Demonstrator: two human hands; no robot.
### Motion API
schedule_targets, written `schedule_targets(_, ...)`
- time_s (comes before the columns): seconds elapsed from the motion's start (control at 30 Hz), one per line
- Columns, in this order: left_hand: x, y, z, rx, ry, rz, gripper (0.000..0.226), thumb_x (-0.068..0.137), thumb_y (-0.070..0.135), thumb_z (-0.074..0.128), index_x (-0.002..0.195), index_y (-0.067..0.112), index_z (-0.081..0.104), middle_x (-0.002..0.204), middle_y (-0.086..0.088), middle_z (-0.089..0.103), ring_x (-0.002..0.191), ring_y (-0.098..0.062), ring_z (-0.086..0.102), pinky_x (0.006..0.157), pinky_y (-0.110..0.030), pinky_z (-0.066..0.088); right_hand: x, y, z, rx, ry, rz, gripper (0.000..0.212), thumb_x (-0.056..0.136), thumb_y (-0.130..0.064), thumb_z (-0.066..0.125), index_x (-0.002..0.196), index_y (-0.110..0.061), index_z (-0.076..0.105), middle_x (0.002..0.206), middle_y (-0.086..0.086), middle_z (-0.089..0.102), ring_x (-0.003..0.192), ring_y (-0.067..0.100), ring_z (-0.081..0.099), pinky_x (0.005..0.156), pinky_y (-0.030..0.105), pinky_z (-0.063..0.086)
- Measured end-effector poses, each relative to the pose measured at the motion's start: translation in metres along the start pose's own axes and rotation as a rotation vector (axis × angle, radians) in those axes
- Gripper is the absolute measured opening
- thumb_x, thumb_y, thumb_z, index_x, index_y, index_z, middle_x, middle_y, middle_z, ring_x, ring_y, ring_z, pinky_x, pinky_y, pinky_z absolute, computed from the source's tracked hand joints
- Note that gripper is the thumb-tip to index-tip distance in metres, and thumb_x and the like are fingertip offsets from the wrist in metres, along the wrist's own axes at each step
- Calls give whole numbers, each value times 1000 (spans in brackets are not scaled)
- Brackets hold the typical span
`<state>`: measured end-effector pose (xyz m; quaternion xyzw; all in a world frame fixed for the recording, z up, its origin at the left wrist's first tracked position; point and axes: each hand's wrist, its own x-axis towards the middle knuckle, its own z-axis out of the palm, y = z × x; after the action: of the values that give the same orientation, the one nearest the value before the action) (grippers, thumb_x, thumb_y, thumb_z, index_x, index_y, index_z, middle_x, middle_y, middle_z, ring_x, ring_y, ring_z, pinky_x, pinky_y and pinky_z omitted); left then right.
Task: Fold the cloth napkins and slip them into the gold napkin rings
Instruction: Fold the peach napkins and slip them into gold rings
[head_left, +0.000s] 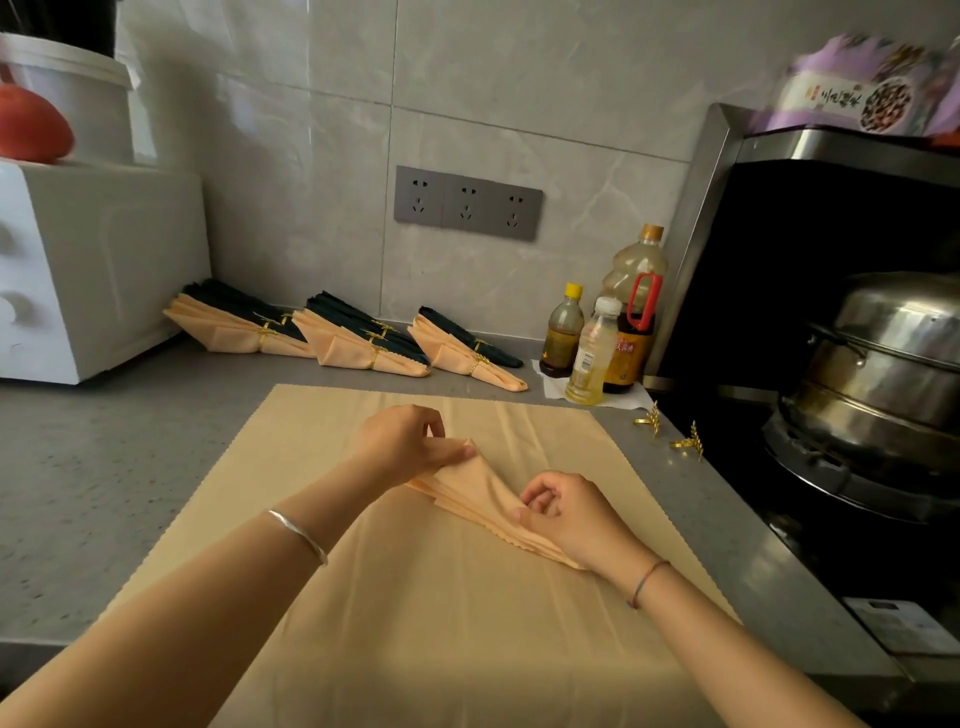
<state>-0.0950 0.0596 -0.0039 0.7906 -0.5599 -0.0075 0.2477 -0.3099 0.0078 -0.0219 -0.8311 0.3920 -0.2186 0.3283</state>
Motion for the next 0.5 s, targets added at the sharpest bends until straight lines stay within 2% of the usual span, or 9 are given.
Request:
schedule_targets(0.1,-1,-1,2,84,22,-13,44,78,68,57,94,28,59,87,9,58,79,-10,53,54,-21,34,1,1,2,-87,6,-57,16,80,-20,71,76,-25,57,67,-7,52,49,0,42,52,13,35)
schedule_targets(0.17,-4,-4,3,88,103,131,48,81,66,52,109,27,61,97,7,59,89,-12,52,68,-20,37,1,1,0,-153,13,-85,15,81,-24,70,77,-26,56,70,-8,54,55,1,44,56,16,37)
schedule_targets(0.23,-10,-3,1,16,161,356,56,84,68,41,114,26,63,108,6,62,101,-13,53,84,-21,37,2,0,-4,-231,3,-78,14,81,-32,69,84,-24,57,78,-8,59,61,1,47,58,20,38)
schedule_targets(0.33,-24,4,-1,-2,65,574,55,86,65,37,118,28,64,116,8,65,108,-11,56,95,-26,40,5,-4,-9,-283,-33,-16,25,80,-41,68,92,-22,58,84,-9,61,73,7,55,65,25,43)
schedule_targets(0.43,-38,5,4,39,-63,622,54,85,63,47,126,30,59,124,8,63,113,-11,57,101,-23,34,9,-8,-8,-372,-79,26,30,81,-44,67,96,-22,52,92,-5,62,87,15,59,74,31,46)
schedule_targets(0.5,-41,4,8,51,-83,619,55,84,59,56,131,30,55,130,9,60,119,-11,54,105,-23,31,13,-8,-9,-379,-106,36,27,83,-42,66,93,-23,49,94,-3,61,87,16,58,74,31,45)
